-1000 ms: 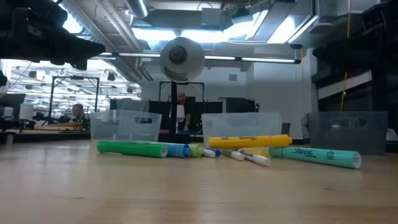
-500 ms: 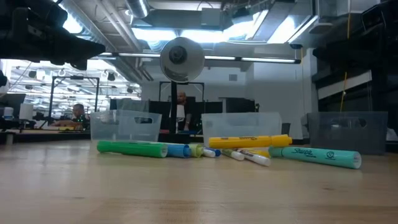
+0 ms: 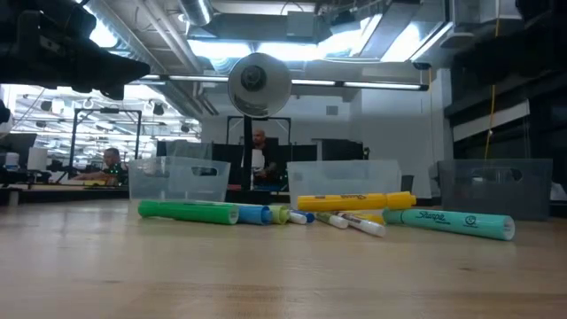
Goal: Pick & Place Markers
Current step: Put the top yellow highlighter in the right transparent bin
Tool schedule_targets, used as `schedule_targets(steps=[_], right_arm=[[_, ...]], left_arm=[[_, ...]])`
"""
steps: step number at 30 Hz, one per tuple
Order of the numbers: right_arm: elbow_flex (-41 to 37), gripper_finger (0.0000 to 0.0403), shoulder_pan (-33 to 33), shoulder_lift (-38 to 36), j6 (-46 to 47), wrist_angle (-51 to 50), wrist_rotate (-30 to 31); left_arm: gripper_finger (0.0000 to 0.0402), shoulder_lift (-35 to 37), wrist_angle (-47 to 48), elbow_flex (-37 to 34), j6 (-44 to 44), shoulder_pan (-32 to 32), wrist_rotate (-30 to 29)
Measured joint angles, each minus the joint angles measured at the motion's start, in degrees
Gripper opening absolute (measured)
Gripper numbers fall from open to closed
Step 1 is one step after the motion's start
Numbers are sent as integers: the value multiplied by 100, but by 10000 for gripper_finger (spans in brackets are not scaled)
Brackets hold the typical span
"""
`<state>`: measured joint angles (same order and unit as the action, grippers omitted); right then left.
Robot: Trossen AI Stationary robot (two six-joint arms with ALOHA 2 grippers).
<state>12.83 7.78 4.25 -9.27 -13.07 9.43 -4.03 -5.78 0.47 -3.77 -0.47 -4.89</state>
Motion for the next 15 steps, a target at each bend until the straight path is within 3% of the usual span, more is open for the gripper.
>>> schedule_targets(steps=[4, 15], right_arm=[[1026, 205, -1, 653, 26, -1559, -7], [2166, 205, -1, 2929, 448, -1461, -57]], left_arm=[[8, 1, 0, 1, -1, 0, 0], [12, 2, 1, 1, -1, 0, 0]])
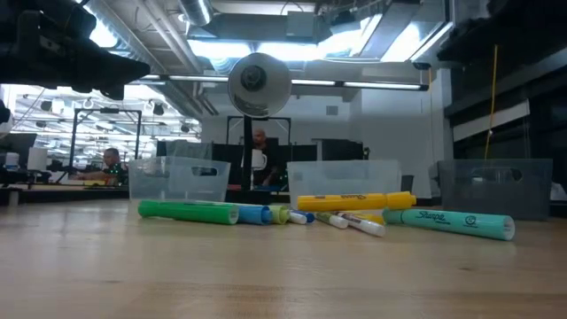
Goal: Pick & Place Markers
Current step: Put the top yellow highlighter in the right transparent bin
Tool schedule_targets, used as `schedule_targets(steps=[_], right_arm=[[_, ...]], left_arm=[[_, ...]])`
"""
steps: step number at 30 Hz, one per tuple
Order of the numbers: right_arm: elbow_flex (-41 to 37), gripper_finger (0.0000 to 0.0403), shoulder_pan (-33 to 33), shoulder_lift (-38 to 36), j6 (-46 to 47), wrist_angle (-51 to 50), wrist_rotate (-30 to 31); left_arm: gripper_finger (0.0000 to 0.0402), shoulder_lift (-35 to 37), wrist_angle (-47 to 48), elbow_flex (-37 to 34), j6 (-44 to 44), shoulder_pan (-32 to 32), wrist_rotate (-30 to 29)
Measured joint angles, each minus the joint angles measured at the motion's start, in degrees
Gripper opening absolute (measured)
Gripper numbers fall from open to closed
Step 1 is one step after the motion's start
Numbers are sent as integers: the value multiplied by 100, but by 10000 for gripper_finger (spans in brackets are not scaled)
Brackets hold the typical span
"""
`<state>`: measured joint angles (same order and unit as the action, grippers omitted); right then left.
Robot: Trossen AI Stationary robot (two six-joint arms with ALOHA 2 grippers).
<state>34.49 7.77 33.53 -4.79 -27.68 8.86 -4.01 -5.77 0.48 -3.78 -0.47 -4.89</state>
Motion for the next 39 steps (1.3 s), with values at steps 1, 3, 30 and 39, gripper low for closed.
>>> schedule_targets(steps=[1, 3, 30, 39], right_arm=[[83, 205, 0, 185, 9, 2, 0], [216, 205, 0, 524, 19, 23, 2], [316, 205, 492, 3436, 5, 2378, 7], [1019, 205, 458, 4046, 2150, 2109, -418]], left_arm=[[12, 0, -1, -1, 1, 0, -1], [10, -1, 1, 0, 1, 0, 0], [9, -1, -1, 0, 1, 0, -1], [8, 0, -1, -1, 0, 0, -1]])
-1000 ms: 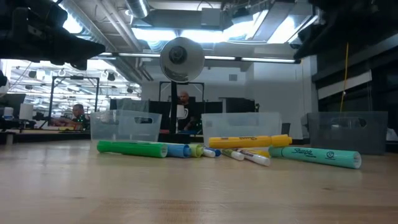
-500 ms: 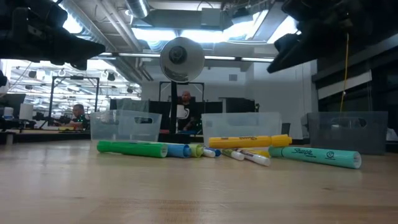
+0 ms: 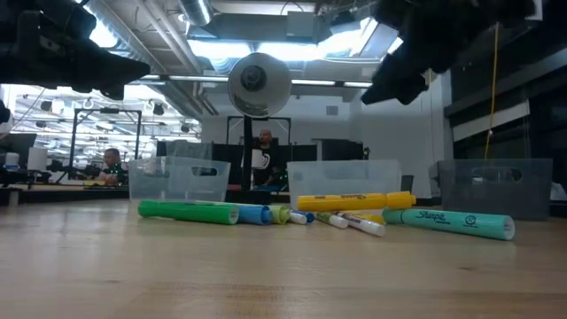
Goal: Pick & Place Markers
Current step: Put the top yellow highlighter in the right transparent bin
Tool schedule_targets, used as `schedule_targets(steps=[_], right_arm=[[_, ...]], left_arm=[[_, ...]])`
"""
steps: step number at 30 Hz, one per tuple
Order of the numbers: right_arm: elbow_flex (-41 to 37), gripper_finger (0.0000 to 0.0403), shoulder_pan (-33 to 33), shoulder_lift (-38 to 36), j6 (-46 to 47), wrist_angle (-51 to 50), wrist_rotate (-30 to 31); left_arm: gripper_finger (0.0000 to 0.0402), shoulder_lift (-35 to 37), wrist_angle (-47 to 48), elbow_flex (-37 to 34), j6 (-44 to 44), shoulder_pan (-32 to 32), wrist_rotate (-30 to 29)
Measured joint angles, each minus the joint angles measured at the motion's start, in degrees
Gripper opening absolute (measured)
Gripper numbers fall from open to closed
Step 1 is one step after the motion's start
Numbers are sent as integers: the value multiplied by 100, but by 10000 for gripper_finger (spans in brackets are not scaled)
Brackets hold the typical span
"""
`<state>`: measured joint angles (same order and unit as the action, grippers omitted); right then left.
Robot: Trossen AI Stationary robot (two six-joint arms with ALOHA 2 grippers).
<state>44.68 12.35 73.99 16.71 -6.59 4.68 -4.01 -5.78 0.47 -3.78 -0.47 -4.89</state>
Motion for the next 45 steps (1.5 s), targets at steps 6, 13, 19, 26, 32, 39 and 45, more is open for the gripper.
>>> schedule_targets(steps=[6, 13, 19, 26, 32, 39, 45], right_arm=[[921, 205, -108, 712, 525, -626, -172], [1331, 205, -104, 1366, 175, -1103, -181], [1341, 205, -104, 1685, -14, -1528, 117], [1341, 205, -106, 2042, 25, -1757, 758], [1347, 205, -104, 2292, -66, -1711, 923], [1347, 205, -104, 2538, -67, -1609, 925], [1347, 205, -104, 2624, -70, -1493, 875]], left_arm=[[11, -2, 0, 2, 1, 0, 1], [11, 0, 0, 0, 0, 0, -1], [9, 0, 0, 0, 1, 0, -4], [10, 0, 0, 0, 1, 0, -6], [9, -1, 0, 0, 1, 0, -8], [13, -1, 0, 1, 0, 0, -6], [9, 0, 0, 1, 1, 0, -4]])
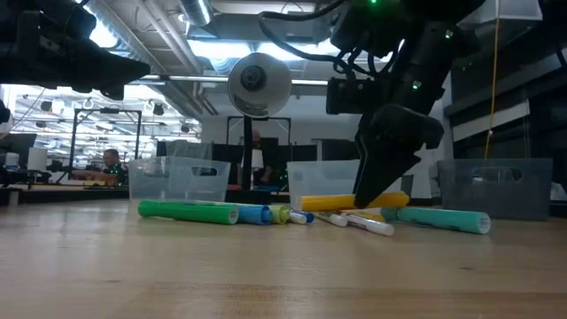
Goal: Pick & Place Markers
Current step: Put the top yellow highlighter in the right transparent bin
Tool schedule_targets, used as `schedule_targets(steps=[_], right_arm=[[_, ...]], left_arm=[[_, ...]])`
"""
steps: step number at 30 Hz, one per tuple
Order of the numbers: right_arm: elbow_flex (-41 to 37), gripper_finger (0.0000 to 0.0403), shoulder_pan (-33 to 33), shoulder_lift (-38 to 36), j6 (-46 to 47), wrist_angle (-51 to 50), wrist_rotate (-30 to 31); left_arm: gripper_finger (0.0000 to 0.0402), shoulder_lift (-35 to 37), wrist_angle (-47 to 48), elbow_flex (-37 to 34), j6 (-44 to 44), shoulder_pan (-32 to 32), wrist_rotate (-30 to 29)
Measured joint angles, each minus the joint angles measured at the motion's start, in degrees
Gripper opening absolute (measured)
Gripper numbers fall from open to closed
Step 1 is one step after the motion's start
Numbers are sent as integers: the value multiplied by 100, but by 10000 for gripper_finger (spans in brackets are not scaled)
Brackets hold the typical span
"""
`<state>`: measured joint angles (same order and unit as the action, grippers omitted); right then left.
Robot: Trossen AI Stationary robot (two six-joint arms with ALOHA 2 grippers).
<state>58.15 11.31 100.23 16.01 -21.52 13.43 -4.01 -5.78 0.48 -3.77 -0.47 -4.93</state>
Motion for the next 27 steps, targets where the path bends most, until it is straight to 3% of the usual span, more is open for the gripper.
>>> schedule_targets(steps=[4, 17, 27], right_arm=[[0, 188, 0, 6, -17, -7, -7], [-33, 74, 0, 58, 1, -19, -267], [-33, 77, 2, 65, -13, 65, -249]], left_arm=[[9, 0, 0, -1, -1, 0, 0], [10, 0, 0, -1, 0, 0, 2], [10, 0, 0, 0, 0, 0, 2]])
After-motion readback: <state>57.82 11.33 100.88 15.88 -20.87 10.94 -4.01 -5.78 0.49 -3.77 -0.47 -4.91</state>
